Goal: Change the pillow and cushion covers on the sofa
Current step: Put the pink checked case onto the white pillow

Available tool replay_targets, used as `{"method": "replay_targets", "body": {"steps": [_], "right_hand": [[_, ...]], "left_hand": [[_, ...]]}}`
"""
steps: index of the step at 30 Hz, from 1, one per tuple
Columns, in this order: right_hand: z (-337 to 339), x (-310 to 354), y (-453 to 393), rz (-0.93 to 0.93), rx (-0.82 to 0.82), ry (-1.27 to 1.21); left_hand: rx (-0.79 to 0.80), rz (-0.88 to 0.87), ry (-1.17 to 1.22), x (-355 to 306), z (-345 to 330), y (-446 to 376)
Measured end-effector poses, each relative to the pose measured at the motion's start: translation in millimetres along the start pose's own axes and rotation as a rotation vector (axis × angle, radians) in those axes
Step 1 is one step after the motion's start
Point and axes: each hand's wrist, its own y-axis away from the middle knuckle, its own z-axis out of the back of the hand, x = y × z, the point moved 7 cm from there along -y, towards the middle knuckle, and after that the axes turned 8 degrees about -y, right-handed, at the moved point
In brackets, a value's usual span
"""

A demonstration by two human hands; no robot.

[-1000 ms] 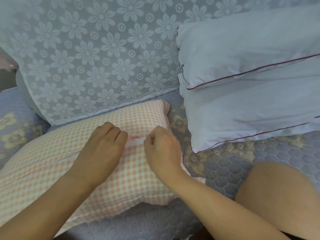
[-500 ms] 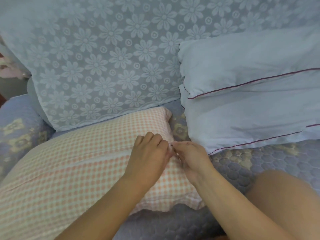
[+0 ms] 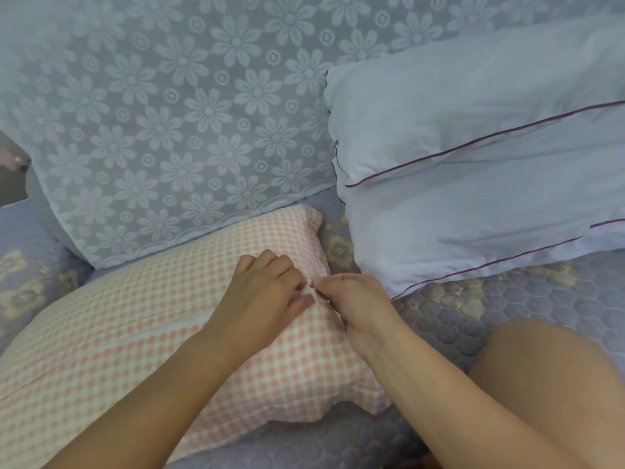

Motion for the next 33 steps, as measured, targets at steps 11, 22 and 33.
{"method": "replay_targets", "body": {"steps": [11, 22, 33], "right_hand": [[32, -10, -21, 0.193, -0.293, 0.410], [8, -9, 11, 0.768, -0.195, 0.862], [11, -15, 1, 0.656, -0.147, 0.916]], "left_hand": [[0.020, -0.226, -0.214, -15, 22, -12], [0.048, -0.028, -0.136, -5, 2, -1], [0.067, 0.005, -0.071, -8, -4, 7]]}}
